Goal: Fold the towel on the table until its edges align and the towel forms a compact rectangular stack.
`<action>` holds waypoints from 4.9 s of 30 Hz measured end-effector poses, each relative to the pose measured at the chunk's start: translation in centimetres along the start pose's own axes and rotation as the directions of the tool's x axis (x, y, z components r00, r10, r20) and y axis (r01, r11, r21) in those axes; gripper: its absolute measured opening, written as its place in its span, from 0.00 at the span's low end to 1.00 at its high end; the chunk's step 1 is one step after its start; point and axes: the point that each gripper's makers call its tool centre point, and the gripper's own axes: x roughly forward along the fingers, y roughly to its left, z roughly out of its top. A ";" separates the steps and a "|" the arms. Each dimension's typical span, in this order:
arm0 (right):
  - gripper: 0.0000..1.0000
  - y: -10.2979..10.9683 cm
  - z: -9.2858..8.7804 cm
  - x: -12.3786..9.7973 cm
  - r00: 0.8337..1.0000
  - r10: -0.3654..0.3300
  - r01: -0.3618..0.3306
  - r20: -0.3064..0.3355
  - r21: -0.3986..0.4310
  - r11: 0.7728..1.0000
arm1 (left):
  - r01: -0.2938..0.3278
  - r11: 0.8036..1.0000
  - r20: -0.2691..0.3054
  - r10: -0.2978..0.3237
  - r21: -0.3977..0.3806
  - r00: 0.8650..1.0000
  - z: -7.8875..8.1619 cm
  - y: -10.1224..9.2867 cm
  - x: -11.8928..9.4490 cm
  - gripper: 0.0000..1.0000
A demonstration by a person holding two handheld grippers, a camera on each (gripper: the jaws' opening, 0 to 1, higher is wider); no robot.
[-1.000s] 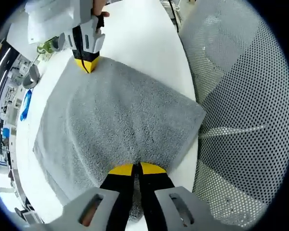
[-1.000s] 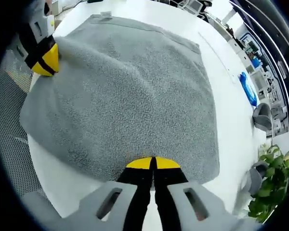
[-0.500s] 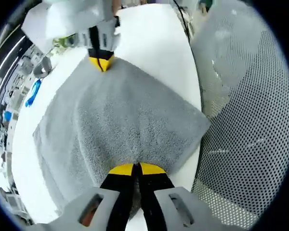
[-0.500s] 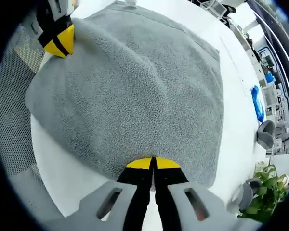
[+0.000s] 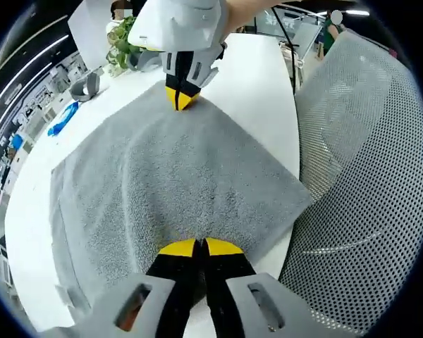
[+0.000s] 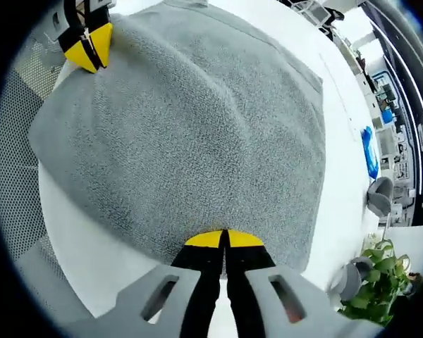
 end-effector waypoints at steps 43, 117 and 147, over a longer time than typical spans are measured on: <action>0.00 0.5 -0.8 -0.8 0.993 -0.026 -0.006 0.112 0.281 0.960 | -0.012 0.980 -0.067 -0.001 -0.197 0.998 -0.3 0.6 -0.1 0.03; 0.00 7.0 -1.8 -3.7 0.924 -0.054 -0.201 0.379 0.601 0.774 | -0.029 0.974 -0.118 0.056 0.224 0.991 0.8 1.3 0.8 0.03; 0.00 9.1 1.8 -4.1 0.858 0.034 -0.334 0.512 0.507 0.795 | -0.023 0.968 -0.253 0.087 0.249 0.964 -0.7 6.8 1.1 0.02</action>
